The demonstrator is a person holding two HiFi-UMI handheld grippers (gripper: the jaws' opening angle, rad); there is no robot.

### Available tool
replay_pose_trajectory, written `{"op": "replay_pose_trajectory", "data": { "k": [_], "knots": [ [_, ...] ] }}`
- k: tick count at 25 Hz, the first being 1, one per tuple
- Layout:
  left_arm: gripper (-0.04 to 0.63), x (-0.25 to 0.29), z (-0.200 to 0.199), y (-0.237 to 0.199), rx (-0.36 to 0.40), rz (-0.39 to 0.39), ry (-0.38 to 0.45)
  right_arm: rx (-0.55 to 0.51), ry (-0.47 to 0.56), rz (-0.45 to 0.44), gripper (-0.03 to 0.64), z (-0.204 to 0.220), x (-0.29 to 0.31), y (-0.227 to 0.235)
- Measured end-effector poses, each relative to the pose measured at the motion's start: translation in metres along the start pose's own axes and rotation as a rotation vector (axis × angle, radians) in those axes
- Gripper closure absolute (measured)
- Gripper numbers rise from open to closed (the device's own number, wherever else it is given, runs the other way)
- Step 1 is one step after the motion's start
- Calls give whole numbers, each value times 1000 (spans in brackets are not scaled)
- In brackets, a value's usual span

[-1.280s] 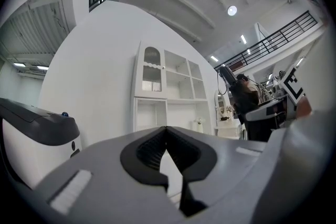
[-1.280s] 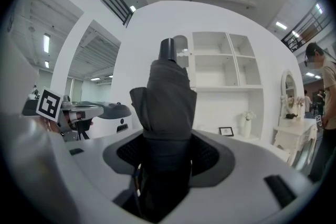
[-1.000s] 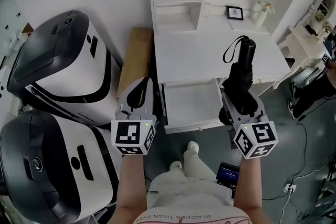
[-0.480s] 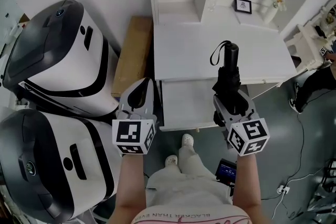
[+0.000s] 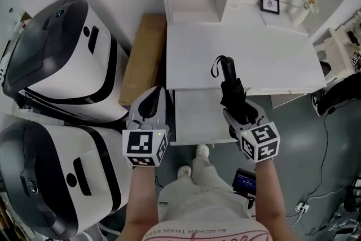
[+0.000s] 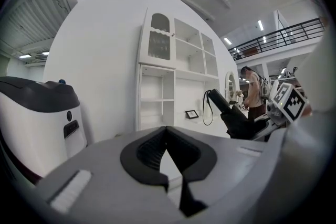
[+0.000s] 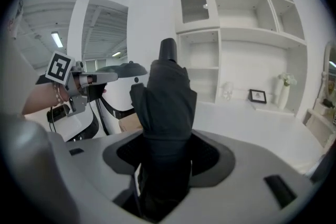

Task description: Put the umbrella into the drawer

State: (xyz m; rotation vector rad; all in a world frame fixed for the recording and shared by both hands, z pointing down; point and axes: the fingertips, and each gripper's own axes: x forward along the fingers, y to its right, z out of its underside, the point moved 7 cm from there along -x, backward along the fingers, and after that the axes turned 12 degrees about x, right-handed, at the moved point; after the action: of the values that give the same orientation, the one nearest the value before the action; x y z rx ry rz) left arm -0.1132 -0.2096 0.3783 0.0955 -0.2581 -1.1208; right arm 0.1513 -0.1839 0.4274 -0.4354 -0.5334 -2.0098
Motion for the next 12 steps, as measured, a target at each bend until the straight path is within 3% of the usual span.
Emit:
{"op": "replay_pose_trajectory", "data": {
  "k": [12],
  "knots": [
    [586, 14, 17, -1, -14, -23, -66, -196, -243, -119, 368, 33, 49, 4]
  ]
}}
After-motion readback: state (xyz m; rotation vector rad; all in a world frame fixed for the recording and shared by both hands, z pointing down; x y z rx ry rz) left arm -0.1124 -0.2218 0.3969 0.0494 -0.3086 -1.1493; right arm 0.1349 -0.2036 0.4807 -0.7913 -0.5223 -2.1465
